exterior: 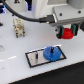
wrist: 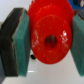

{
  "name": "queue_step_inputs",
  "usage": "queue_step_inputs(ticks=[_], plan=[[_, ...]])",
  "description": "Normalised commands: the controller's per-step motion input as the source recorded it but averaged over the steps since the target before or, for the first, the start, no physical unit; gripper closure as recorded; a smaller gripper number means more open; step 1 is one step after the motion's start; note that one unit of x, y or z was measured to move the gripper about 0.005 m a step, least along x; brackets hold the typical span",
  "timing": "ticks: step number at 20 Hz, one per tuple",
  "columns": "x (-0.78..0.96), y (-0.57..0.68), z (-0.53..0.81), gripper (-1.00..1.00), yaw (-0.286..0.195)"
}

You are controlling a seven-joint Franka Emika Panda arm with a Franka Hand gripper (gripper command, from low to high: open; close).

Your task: Insert the blue gear onto the right peg, followed by the red gear

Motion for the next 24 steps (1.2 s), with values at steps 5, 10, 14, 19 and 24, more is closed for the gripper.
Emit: queue_step_inputs(ticks=[5,10,14,19,24], plan=[[0.48,-0.45,0.03,1.00,0.000],[0.17,-0.21,-0.03,1.00,0.000],[0.03,-0.06,-0.06,1.00,0.000],[0.00,0.00,-0.05,1.00,0.000],[0.06,-0.07,-0.22,1.00,0.000]])
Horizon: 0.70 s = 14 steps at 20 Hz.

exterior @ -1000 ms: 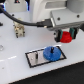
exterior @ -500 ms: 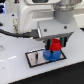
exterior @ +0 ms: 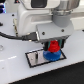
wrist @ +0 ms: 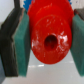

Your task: Insert the blue gear onto the right peg, followed by the red gear

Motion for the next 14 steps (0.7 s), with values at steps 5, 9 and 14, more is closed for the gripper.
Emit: queue_step_inputs(ticks=[5,9,14], plan=[[0.09,0.09,-0.02,1.00,0.000],[0.08,0.08,-0.10,1.00,0.000],[0.00,0.02,-0.17,-1.00,0.000]])
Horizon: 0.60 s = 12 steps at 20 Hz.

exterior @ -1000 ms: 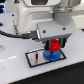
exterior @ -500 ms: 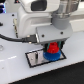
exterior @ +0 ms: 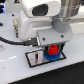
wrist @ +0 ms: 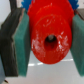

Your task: Insert the blue gear onto the right peg, followed by the red gear

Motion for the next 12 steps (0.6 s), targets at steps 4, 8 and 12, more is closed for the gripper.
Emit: queue_step_inputs(ticks=[4,8,12], plan=[[0.00,0.04,0.00,-1.00,0.000],[0.00,0.19,0.50,-1.00,0.000],[0.00,0.22,0.74,-1.00,0.000]])
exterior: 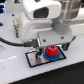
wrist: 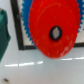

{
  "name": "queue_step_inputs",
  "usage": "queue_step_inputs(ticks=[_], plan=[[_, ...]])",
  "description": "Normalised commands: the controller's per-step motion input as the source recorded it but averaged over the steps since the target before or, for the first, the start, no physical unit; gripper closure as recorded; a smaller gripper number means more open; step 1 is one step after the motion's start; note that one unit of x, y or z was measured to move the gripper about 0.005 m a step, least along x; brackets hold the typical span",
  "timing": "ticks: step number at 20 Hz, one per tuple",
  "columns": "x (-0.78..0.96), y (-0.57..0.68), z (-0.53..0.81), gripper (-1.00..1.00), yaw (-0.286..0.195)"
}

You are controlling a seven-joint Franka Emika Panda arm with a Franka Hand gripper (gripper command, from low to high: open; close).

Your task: Insert the blue gear onto the right peg, followed by the red gear

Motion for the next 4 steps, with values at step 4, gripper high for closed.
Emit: queue_step_inputs(ticks=[4], plan=[[0.01,0.10,0.46,-1.00,0.000]])
